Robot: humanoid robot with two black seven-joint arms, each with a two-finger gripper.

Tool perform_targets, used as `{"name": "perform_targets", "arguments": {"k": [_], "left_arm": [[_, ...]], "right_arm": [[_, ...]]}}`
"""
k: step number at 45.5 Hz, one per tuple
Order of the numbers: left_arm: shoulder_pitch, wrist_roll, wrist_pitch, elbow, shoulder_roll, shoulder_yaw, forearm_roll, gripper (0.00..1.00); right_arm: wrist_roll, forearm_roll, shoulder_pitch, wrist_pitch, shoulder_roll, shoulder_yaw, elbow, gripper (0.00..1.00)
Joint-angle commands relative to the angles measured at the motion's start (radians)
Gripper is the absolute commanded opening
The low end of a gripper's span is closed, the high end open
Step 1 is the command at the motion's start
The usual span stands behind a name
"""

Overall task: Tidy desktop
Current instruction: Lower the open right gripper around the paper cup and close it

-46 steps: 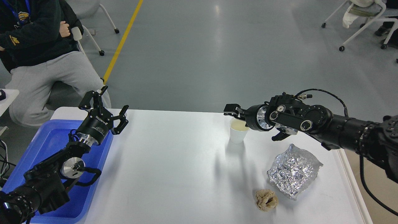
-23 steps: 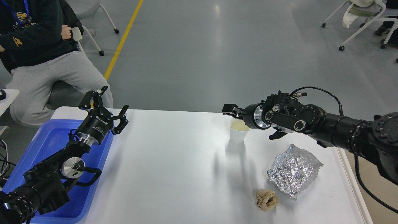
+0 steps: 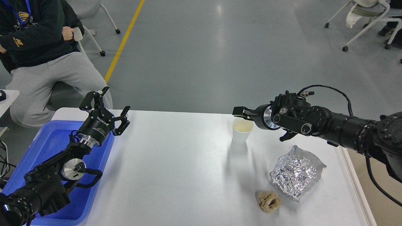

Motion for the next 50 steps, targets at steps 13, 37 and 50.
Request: {"name": "perform_targets", "arguments": {"k": [13,37,50], "left_arm": [[0.0,0.0,0.0,0.0,0.0,0.001,0.0,1.0],[0.0,0.0,0.0,0.0,0.0,0.001,0.0,1.0],[0.0,0.0,0.0,0.0,0.0,0.001,0.0,1.0]], "right_arm": [[0.005,-0.053,-0.094,-0.023,0.028,-0.003,-0.086,1.0],[0.022,-0.053,-0.177,-0.067,0.116,0.009,-0.209,1.0],[0.042,-0.052,-0.198,-0.077,0.13,0.01,-0.264,0.87]]}}
